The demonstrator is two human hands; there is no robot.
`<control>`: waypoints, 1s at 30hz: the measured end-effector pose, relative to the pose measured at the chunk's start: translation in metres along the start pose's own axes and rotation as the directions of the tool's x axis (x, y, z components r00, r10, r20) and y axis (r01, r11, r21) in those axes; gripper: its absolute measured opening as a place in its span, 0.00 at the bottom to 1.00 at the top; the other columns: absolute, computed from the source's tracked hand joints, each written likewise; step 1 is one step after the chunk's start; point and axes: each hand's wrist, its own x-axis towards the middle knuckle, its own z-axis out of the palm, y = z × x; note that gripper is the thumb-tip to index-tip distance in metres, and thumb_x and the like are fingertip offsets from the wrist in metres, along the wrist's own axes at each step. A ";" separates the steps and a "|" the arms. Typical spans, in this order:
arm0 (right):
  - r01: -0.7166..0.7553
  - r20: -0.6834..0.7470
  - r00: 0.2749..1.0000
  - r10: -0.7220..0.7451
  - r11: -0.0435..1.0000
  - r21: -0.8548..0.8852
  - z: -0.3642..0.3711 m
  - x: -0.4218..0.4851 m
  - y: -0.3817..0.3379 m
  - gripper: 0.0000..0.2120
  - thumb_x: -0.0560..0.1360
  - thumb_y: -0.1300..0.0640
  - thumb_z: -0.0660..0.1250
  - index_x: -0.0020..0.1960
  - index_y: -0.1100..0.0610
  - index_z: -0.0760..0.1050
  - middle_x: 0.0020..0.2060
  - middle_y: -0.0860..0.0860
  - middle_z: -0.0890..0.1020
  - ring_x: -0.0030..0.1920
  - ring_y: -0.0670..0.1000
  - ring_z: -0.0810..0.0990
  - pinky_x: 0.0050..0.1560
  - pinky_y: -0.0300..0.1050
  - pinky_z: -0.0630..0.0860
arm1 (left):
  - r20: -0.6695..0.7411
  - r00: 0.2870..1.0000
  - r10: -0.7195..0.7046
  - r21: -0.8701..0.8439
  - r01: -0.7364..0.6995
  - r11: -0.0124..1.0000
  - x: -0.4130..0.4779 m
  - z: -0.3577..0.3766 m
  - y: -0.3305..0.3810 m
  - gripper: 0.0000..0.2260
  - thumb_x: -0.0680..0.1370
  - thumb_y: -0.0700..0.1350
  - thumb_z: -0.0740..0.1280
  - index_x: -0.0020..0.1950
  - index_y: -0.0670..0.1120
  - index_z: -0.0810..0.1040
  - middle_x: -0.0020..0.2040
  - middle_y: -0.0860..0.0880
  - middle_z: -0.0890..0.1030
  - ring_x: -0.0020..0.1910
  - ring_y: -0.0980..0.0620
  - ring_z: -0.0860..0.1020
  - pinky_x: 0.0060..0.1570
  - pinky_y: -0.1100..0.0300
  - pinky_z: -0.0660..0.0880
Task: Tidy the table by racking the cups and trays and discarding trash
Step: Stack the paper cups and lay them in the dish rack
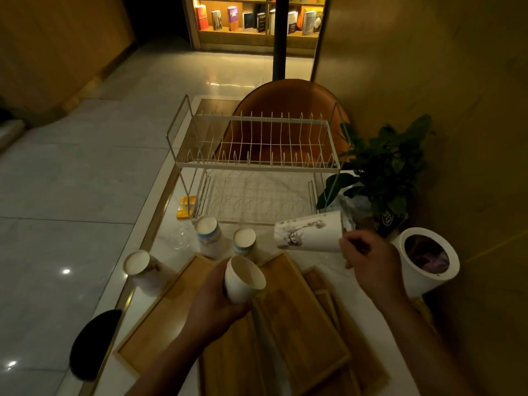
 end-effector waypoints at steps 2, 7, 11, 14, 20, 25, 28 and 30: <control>0.071 0.071 0.995 -0.073 0.997 0.035 -0.007 -0.008 -0.017 0.10 0.74 0.58 0.70 0.41 0.42 0.77 0.35 0.42 0.82 0.34 0.41 0.81 0.30 0.29 0.74 | -0.005 1.000 0.017 0.031 -0.017 0.999 0.000 0.001 0.004 0.38 0.60 0.55 0.78 0.65 0.73 0.65 0.61 0.66 0.77 0.62 0.63 0.77 0.52 0.67 0.77; 0.194 0.303 0.934 -0.187 0.981 0.009 0.009 -0.023 -0.030 0.05 0.73 0.60 0.71 0.43 0.50 0.79 0.40 0.41 0.80 0.41 0.38 0.80 0.37 0.29 0.74 | 0.020 0.995 0.094 0.089 -0.095 0.991 -0.005 0.002 0.015 0.42 0.61 0.48 0.78 0.71 0.69 0.64 0.66 0.60 0.76 0.65 0.58 0.76 0.58 0.47 0.79; 0.413 0.454 0.825 -0.335 0.907 -0.080 0.029 -0.029 -0.037 0.02 0.74 0.58 0.69 0.46 0.54 0.80 0.41 0.44 0.79 0.42 0.41 0.78 0.41 0.32 0.74 | 0.013 0.987 0.163 0.155 -0.163 0.974 -0.014 -0.003 0.016 0.41 0.62 0.50 0.78 0.73 0.62 0.66 0.66 0.58 0.75 0.65 0.57 0.75 0.58 0.48 0.79; 0.510 0.497 0.771 -0.397 0.854 -0.108 0.046 -0.027 -0.043 0.11 0.76 0.52 0.66 0.55 0.55 0.81 0.50 0.48 0.81 0.51 0.45 0.76 0.49 0.39 0.75 | -0.028 0.988 0.150 0.113 -0.146 0.983 -0.020 -0.006 0.016 0.42 0.62 0.48 0.79 0.72 0.65 0.65 0.66 0.60 0.76 0.65 0.59 0.75 0.58 0.54 0.79; 0.155 0.747 0.658 -0.095 0.988 -0.011 0.106 -0.049 -0.050 0.35 0.74 0.32 0.52 0.76 0.39 0.44 0.76 0.35 0.48 0.76 0.37 0.44 0.75 0.39 0.47 | -0.074 0.997 0.037 -0.004 -0.038 0.999 -0.029 -0.004 0.003 0.42 0.61 0.46 0.81 0.70 0.66 0.68 0.63 0.63 0.78 0.62 0.62 0.78 0.54 0.55 0.81; 0.027 0.811 0.582 -0.061 0.998 0.055 0.147 -0.059 -0.044 0.41 0.69 0.24 0.49 0.77 0.40 0.50 0.75 0.35 0.53 0.76 0.39 0.50 0.75 0.43 0.54 | -0.113 0.992 -0.055 -0.057 0.048 0.997 -0.037 -0.012 -0.020 0.40 0.62 0.46 0.82 0.70 0.64 0.70 0.61 0.60 0.81 0.58 0.59 0.81 0.48 0.50 0.83; -0.109 0.656 0.754 0.013 0.988 0.106 0.163 -0.027 -0.045 0.28 0.72 0.35 0.65 0.70 0.38 0.64 0.67 0.40 0.70 0.71 0.46 0.67 0.63 0.39 0.68 | -0.136 0.983 -0.123 -0.092 0.111 0.990 -0.040 -0.023 -0.032 0.41 0.61 0.46 0.81 0.69 0.67 0.68 0.59 0.64 0.80 0.56 0.62 0.81 0.45 0.57 0.83; -0.057 0.453 0.882 0.131 0.983 -0.174 0.177 0.006 -0.036 0.37 0.71 0.42 0.71 0.75 0.49 0.60 0.71 0.49 0.69 0.72 0.54 0.66 0.66 0.47 0.69 | -0.153 0.976 -0.152 -0.109 0.137 0.985 -0.041 -0.032 -0.037 0.40 0.61 0.47 0.81 0.67 0.70 0.68 0.58 0.66 0.80 0.55 0.64 0.80 0.44 0.62 0.82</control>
